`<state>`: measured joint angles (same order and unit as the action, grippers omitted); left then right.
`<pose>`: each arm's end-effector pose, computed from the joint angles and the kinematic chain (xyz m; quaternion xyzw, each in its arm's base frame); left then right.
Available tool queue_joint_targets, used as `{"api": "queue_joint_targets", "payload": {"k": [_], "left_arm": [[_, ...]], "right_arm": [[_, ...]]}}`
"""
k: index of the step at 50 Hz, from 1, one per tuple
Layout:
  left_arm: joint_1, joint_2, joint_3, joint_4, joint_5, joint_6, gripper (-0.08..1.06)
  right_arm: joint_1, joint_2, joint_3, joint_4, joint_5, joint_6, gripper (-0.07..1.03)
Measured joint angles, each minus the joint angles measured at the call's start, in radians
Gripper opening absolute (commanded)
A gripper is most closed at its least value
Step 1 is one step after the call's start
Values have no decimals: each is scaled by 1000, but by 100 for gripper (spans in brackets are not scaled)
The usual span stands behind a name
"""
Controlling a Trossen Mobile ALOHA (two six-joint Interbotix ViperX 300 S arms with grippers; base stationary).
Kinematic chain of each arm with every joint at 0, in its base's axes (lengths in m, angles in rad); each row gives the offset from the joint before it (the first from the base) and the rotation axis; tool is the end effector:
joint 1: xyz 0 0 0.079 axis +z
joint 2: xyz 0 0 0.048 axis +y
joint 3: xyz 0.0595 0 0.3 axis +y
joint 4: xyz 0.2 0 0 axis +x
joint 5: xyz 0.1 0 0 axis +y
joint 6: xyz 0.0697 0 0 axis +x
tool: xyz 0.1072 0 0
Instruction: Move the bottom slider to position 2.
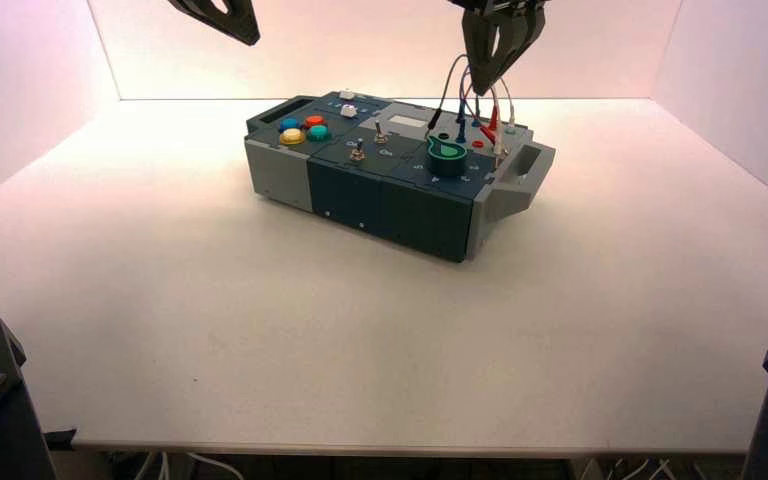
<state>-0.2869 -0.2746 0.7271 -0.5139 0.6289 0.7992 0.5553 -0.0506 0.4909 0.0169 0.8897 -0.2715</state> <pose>0.3066 -0.1438 0.1567 0.1528 0.4325 -0.3354 0.8229 0.3028 0.1906 0.1300 -0.2621 0.5607 0.2961 0.7275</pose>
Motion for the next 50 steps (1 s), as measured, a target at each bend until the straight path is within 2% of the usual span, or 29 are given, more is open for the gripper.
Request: {"api": "queue_joint_targets", "payload": {"k": [27,38,41,42,43,44,46,47,48,50], "left_arm": [[0,-2,2,0,0,0,-3],[0,-37,6,0,-23,-6,-3],[0,-61,12,-2,-48,-40,-3],[0,-61,12,-2,-48,-40,-3],[0,-81,15,-3,-78,-87,-3],[0,-86,15,-5,-84,-97,-3],[-2,-97,17,-5,-107,-140,-3],[-2,-106,20,-5,-133,-189,-3],[-2,-110,21,-5,-153,-222,-3],[0,-112,21,-5,-169,-250,-3]], "right_arm": [[-2,0,0,0,-18,2,-2],[-3,-37,12,0,-74,43,-2],[-5,-52,15,0,-95,64,-2],[-5,-52,15,0,-95,64,-2],[-8,-60,15,0,-109,86,-2],[-9,-63,15,0,-112,91,-2],[-14,-67,17,0,-120,112,-2],[-23,-72,18,0,-130,140,-2],[-35,-78,20,0,-141,167,-2],[-52,-87,26,0,-150,198,-2]]}}
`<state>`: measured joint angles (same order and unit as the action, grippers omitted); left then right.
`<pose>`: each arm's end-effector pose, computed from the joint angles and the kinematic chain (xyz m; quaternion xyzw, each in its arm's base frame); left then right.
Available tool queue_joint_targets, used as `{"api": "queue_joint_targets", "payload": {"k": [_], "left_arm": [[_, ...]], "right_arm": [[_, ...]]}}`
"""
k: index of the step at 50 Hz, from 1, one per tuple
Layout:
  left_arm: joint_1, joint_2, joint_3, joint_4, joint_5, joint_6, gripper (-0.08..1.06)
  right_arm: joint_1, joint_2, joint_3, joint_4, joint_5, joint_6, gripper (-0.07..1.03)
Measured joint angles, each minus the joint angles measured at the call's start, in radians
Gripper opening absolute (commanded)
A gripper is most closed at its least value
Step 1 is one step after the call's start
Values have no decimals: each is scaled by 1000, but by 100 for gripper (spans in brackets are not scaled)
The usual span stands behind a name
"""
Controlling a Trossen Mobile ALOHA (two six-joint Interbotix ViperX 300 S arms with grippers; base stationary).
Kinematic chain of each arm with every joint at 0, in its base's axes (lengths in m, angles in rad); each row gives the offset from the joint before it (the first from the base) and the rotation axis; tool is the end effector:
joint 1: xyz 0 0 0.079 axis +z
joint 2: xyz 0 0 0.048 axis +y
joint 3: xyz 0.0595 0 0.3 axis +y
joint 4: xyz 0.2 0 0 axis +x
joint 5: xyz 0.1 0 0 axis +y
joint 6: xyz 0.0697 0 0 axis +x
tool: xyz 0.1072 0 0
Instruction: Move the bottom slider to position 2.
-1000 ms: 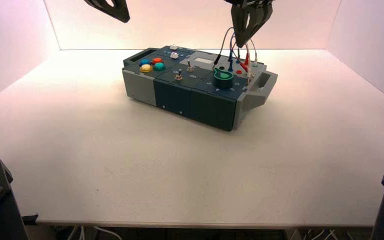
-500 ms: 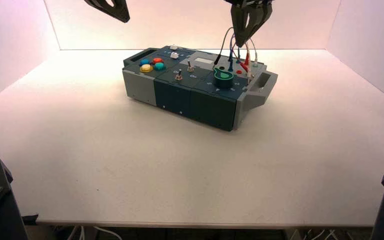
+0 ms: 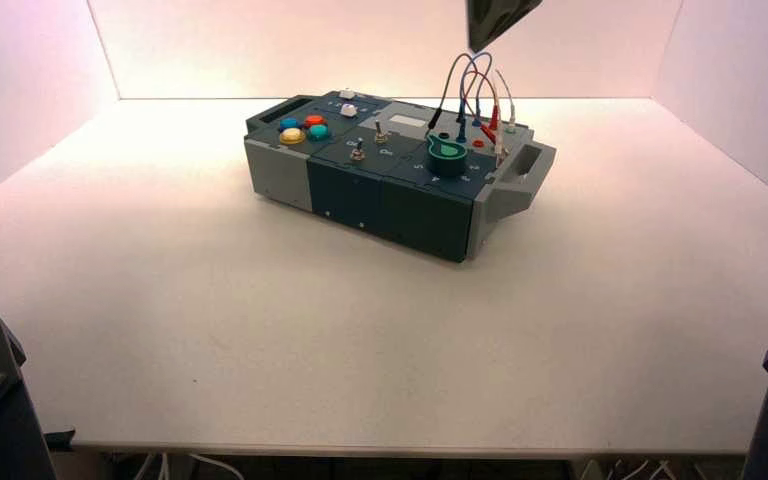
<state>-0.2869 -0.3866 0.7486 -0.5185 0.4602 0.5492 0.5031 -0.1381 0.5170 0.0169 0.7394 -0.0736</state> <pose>0.3214 -0.1354 0.2011 0.0465 0.3655 -0.2475 0.8961 0.3264 0.1819 0.1623 -0.1541 0.5077 0.2313 0.8155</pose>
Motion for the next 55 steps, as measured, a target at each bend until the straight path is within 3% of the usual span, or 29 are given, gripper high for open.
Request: {"api": "queue_joint_targets", "payload": {"k": [1,4,5,7,8,9,11,17,23,29,37,46,55], "left_arm": [[0,-2,0,-2,-8,-20,-3],[0,2,-2,-2,-14,-35,-3],[0,2,-2,-2,-14,-35,-3],[-2,5,-5,-2,-17,-40,-3],[-2,8,-9,-2,-17,-40,-3],[0,8,-9,-2,-17,-40,-3],[-2,20,-12,-2,-18,-41,-3],[0,55,-15,0,-8,-40,-3],[-3,81,-15,0,-5,-41,-3],[-2,103,-18,-2,-5,-41,-3],[-8,146,-32,0,-6,-41,-3],[-35,184,-57,-2,-3,-41,-3],[-75,288,-164,2,84,-28,-3]], "right_arm": [[-6,-5,6,0,-6,17,-2],[-28,-17,23,0,-26,61,-2],[-28,-17,23,0,-26,61,-2],[-44,-32,46,2,-54,97,-2],[-51,-46,67,0,-84,130,-2],[-51,-48,71,2,-87,132,-2],[-49,-64,101,2,-141,173,-2],[-52,-103,166,3,-262,222,-2],[-61,-129,213,3,-365,232,-2],[-95,-150,247,2,-419,230,-2],[-164,-183,275,-46,-436,215,-2],[-175,-206,287,-104,-445,213,-2],[-175,-212,287,-127,-422,213,-2]]}}
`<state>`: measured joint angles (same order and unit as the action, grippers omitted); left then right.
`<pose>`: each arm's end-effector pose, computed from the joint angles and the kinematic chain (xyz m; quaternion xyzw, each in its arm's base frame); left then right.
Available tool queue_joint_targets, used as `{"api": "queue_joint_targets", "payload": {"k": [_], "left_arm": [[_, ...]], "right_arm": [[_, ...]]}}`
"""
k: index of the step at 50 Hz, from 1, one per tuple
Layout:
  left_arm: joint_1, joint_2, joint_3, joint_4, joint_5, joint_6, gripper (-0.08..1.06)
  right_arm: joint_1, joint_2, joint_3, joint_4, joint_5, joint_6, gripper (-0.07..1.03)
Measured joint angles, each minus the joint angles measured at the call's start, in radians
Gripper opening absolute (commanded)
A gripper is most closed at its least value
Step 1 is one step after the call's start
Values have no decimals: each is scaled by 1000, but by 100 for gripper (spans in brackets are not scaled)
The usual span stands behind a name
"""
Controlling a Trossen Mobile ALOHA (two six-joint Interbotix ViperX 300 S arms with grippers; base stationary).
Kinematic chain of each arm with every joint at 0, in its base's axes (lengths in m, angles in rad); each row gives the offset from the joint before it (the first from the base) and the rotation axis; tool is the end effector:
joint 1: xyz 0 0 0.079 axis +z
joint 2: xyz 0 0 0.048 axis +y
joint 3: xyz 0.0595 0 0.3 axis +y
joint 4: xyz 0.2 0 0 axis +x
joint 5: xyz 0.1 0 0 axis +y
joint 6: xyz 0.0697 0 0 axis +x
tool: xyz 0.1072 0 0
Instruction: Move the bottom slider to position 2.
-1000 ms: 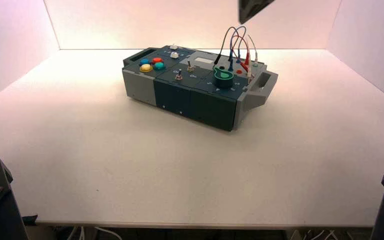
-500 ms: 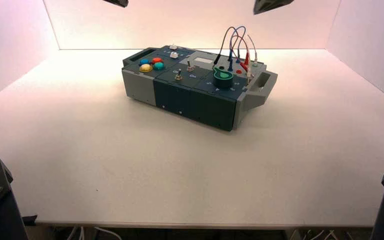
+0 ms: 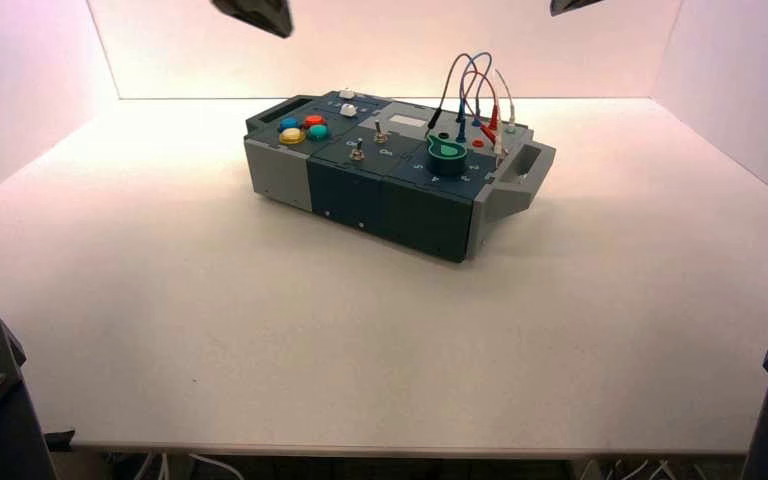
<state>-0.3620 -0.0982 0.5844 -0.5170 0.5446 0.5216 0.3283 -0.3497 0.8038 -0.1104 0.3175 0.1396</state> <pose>0.3502 -0.1810 0.1501 0.0530 0.4564 -0.2861 0.8409 0.3329 0.1070 0.1746 -0.0518 0.3716 0.1293 0.9179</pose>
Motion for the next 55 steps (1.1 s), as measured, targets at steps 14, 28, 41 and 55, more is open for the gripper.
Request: {"api": "queue_joint_targets", "payload": {"k": [14,28,41,55], "left_arm": [[-3,176,-201,6,166,14,-3],[-3,281,-310,15,218,15,-3],[-3,362,-368,37,224,51,-3],[-5,431,-402,51,212,48,-3]], "right_arm": [[8,-9,0,28,117,-31,-2],[25,-21,-34,278,218,-295,-2],[28,-23,-64,325,305,-341,-2],[60,-12,-66,325,325,-345,-2]]}}
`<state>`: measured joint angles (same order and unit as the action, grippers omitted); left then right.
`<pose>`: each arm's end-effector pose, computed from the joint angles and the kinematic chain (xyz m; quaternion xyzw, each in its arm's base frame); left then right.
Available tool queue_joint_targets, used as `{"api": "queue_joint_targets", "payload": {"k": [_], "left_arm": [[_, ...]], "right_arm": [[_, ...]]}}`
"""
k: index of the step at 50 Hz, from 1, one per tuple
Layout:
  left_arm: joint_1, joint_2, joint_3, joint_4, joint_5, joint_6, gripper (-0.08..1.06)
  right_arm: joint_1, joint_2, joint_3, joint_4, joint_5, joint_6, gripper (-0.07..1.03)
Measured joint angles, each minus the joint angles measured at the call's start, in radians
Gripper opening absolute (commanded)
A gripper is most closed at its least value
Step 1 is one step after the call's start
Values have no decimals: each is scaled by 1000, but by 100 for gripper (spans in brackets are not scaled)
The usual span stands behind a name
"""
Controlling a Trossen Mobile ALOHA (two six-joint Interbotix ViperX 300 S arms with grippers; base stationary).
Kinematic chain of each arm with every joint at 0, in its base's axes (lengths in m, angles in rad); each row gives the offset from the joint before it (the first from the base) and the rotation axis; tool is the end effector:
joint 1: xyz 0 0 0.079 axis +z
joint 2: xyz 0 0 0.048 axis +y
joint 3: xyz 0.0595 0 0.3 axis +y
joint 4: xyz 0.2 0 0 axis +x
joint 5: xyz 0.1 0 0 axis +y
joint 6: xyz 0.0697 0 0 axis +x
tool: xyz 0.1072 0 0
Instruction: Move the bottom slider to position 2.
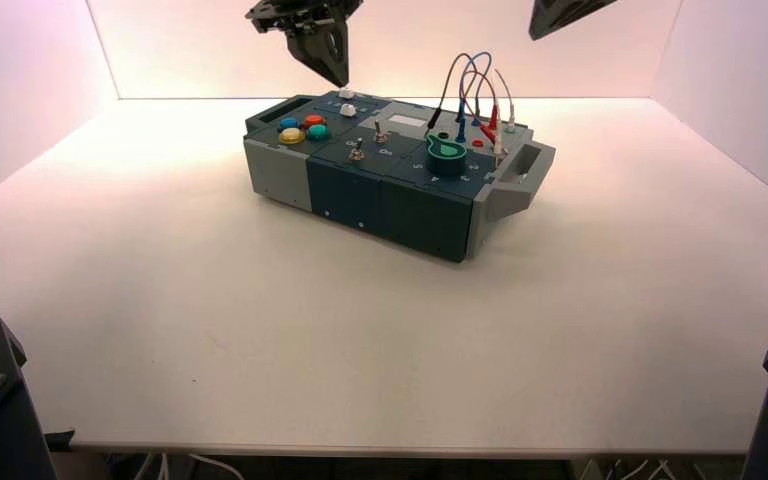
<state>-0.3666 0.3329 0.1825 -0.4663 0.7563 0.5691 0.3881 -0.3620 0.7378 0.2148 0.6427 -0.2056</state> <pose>0.4228 -0.2208 0.0855 0.0993 0.5377 -0.3344 0.7676 0.2897 0.1428 0.1702 -0.0764 0.4749 0.2313 0.8457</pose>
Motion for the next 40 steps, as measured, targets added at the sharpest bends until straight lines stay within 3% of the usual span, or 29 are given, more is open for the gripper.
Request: {"api": "queue_joint_targets", "payload": {"k": [15,40], "left_arm": [[-2,41,-23,0,-3,-35,-3],[-2,123,-83,-2,-6,-52,-3]], "right_arm": [[12,2,-2,0,0,-2,-2],[14,3,-5,0,2,0,-2]]}}
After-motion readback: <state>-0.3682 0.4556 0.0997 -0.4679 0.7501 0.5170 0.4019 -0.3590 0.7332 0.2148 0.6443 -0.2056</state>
